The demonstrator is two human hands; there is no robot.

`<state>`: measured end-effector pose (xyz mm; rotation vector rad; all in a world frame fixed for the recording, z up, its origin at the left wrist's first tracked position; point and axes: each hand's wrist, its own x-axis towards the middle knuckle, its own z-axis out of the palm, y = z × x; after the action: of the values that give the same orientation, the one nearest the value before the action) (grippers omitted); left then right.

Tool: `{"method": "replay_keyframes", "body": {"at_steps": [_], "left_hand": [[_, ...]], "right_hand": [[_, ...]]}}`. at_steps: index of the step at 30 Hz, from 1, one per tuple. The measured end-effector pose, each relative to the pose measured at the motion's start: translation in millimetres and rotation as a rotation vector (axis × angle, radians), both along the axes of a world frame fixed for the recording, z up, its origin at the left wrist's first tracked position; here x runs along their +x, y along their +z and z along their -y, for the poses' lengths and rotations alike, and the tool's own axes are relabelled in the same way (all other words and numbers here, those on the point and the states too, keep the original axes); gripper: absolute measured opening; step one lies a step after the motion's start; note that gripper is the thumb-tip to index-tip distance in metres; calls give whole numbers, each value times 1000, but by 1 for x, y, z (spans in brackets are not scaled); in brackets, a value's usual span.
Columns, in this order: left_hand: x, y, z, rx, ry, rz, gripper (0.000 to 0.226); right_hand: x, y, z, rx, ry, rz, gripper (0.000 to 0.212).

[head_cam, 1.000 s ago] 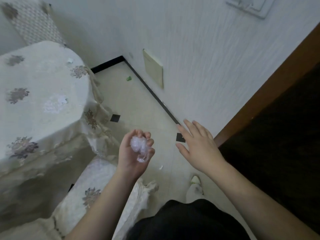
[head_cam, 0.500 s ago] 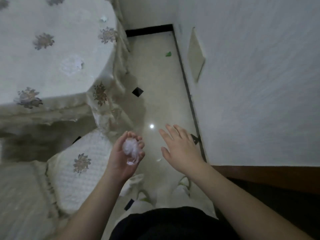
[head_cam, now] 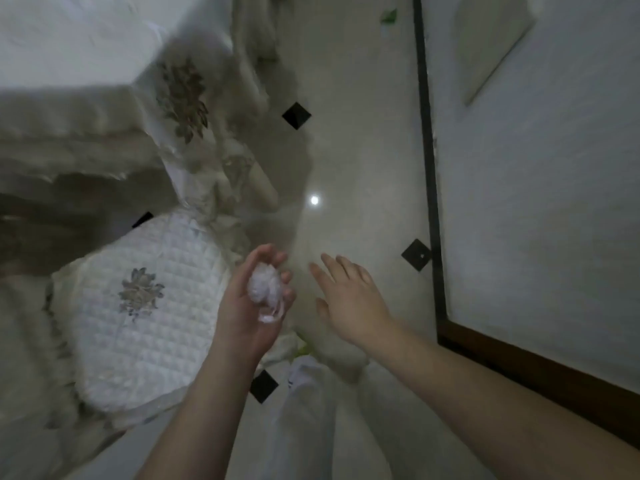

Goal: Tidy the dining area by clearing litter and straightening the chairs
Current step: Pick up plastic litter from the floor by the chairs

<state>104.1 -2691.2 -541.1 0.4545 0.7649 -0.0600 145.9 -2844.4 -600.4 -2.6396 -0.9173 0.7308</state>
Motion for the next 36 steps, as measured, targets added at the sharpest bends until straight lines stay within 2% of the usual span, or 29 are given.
{"method": "replay_keyframes", "body": {"at_steps": [2, 5, 9, 12, 17, 21, 24, 27, 30, 33, 36], "left_hand": [[-1, -36, 0, 12, -30, -3, 37], [-7, -99, -2, -11, -62, -33, 44], [-16, -178, -7, -10, -69, -75, 50], [-16, -235, -12, -27, -40, -65, 46], [-2, -306, -13, -60, -82, -35, 26], [0, -328, -22, 9, -43, -52, 26], [-3, -338, -27, 32, -17, -78, 25], [0, -344, -34, 73, -27, -104, 26], [1, -346, -38, 100, -36, -72, 29], [-1, -346, -40, 112, -45, -86, 28], [-1, -344, -41, 140, -19, -104, 28]], "right_hand": [[-3, -53, -2, -58, 24, -68, 65], [-3, -137, -3, -97, 61, -102, 67], [-3, -241, -4, -150, 0, -147, 70], [-11, -311, -9, -235, -21, -209, 71], [-37, -411, -17, -277, -25, -242, 69], [-43, -482, -18, -396, -71, -292, 67], [-43, -519, -14, -430, -68, -256, 65], [-40, -543, -12, -460, -35, -200, 61], [-32, -559, -19, -467, -75, -62, 53], [-30, -576, -21, -453, -112, -110, 34], [-30, -585, -30, -460, -145, -116, 28]]}}
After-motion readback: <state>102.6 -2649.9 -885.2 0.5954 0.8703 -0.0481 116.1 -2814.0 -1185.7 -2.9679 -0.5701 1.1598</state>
